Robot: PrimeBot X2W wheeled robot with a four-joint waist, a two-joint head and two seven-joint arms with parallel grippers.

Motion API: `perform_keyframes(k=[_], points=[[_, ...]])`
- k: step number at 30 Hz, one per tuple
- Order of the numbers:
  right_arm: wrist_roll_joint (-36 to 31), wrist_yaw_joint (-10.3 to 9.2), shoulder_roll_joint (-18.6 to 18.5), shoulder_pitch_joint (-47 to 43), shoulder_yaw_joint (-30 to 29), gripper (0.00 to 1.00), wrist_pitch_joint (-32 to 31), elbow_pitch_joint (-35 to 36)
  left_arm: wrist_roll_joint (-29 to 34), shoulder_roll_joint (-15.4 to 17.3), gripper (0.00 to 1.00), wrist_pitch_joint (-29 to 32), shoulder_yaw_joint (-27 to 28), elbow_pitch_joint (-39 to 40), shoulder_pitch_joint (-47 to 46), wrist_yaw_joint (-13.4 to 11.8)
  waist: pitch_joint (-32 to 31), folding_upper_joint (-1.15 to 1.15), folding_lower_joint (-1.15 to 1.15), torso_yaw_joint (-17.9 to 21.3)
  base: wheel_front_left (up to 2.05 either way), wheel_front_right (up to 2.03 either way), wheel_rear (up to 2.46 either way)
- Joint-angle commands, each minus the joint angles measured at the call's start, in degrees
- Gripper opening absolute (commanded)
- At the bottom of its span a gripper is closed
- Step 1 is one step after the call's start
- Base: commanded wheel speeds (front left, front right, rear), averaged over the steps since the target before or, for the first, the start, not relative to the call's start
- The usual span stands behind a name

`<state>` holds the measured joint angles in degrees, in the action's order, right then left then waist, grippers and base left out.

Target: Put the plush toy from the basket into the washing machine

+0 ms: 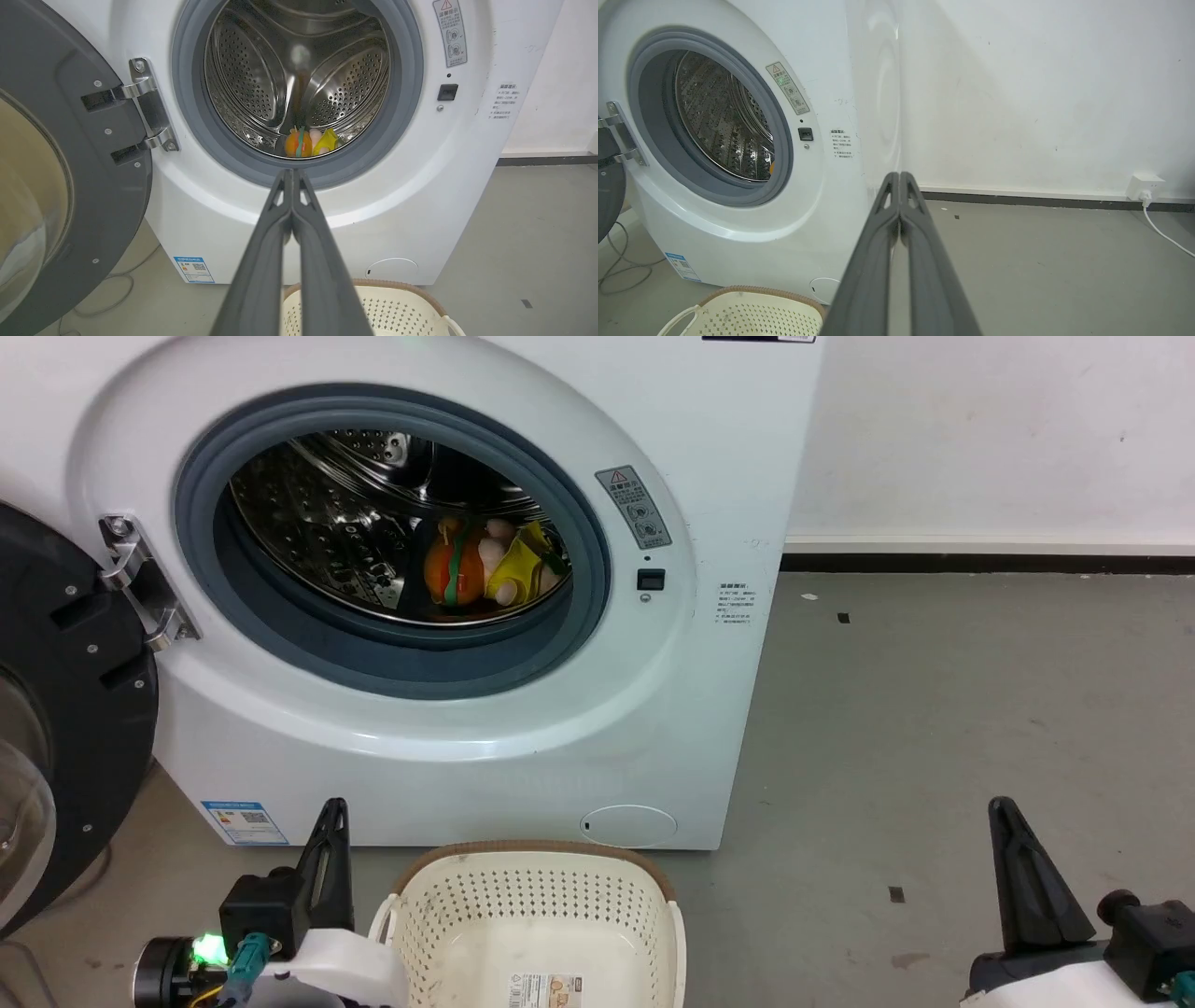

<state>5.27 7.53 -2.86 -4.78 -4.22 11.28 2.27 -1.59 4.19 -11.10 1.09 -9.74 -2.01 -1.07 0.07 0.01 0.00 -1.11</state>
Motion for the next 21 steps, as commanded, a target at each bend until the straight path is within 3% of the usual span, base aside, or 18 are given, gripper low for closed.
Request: perform_keyframes(k=[1,21], points=[[-0.4,-0.01,0.0,0.9,0.2,0.00,-0.3,-0.2,0.4,-0.2,0.00,0.2,0.0,0.5,0.5,0.1,0.0,-0.01,0.00,0.0,0.00,0.00,0.00],[-1.4,-0.02,0.0,1.7,1.1,0.00,-2.7,-0.7,0.6,-0.5,0.00,2.6,-0.2,2.5,0.8,0.3,0.0,-0.01,0.00,0.2,0.00,0.00,0.00]])
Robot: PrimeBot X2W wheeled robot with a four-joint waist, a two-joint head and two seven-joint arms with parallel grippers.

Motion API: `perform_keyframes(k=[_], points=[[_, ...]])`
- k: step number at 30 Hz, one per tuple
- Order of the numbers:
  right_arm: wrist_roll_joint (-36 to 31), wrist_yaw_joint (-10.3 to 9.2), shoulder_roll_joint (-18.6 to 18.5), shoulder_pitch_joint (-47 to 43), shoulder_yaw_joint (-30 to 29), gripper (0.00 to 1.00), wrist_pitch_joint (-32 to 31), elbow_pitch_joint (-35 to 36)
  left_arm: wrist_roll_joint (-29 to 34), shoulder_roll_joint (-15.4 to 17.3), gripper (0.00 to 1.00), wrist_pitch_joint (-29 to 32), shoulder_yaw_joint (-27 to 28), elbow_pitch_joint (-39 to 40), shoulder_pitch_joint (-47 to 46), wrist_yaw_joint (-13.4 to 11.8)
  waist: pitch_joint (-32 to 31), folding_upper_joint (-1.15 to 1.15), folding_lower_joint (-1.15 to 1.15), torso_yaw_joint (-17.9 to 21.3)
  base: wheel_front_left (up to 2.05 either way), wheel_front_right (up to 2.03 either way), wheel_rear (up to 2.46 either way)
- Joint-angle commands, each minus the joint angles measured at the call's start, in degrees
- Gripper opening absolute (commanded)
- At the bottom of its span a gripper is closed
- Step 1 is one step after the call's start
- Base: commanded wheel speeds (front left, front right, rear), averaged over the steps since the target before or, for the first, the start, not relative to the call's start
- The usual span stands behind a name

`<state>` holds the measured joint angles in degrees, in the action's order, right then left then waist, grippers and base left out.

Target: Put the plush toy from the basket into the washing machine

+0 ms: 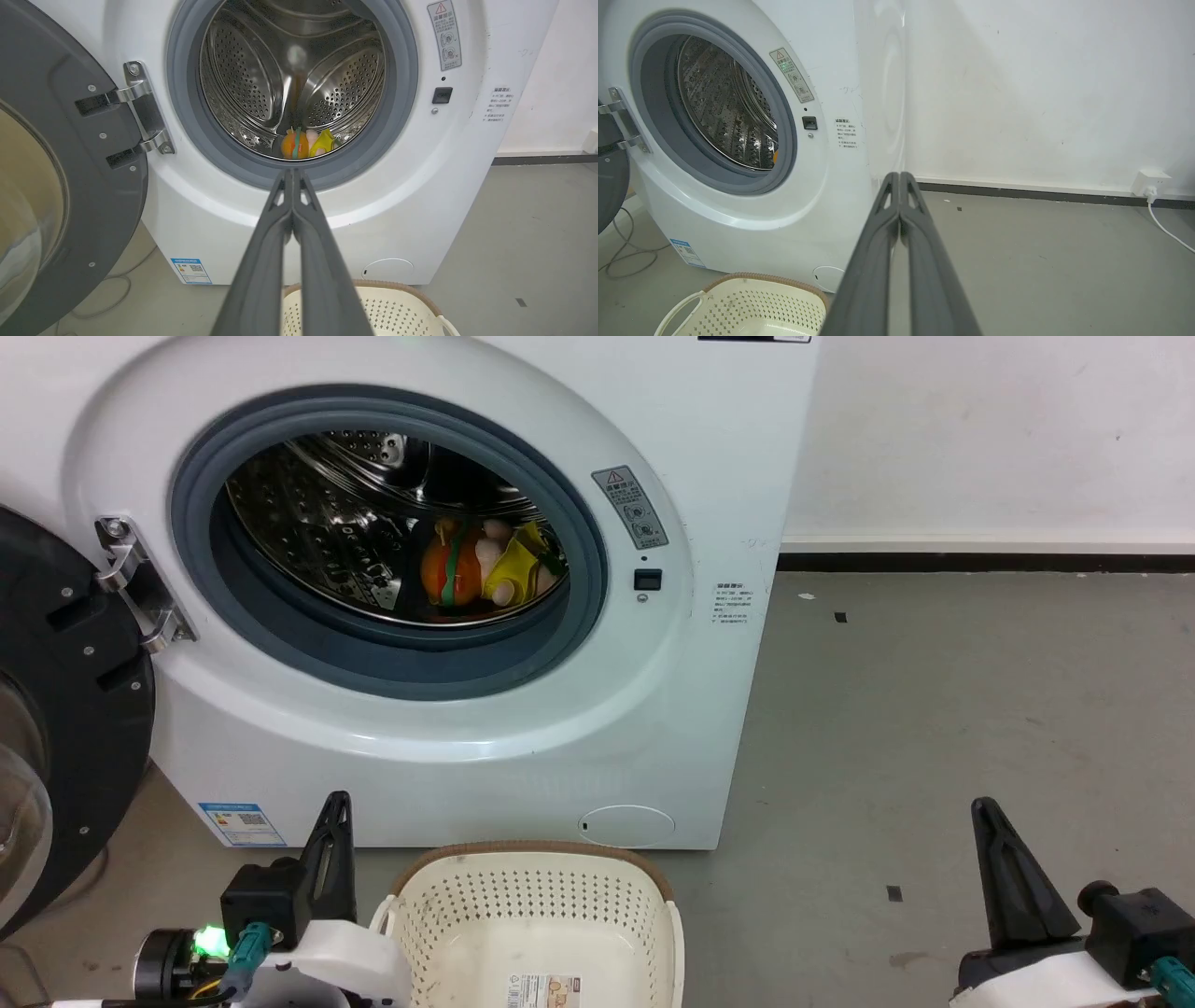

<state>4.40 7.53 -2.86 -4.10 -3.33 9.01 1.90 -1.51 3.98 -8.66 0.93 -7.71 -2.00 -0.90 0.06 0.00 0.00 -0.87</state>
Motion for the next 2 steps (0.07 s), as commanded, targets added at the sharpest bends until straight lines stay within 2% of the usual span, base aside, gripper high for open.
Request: perform_keyframes(k=[1,2], points=[[-0.6,-0.02,0.0,1.1,0.2,0.00,-0.5,-0.3,0.6,-0.3,0.00,0.2,-0.1,0.5,0.8,0.1,0.0,0.00,0.00,0.0,0.00,0.00,0.00],[-0.7,-0.02,0.0,1.1,0.3,0.00,-0.6,-0.3,0.6,-0.3,0.00,0.4,-0.1,0.6,0.9,0.1,0.0,0.00,0.00,0.0,0.00,0.00,0.00]])
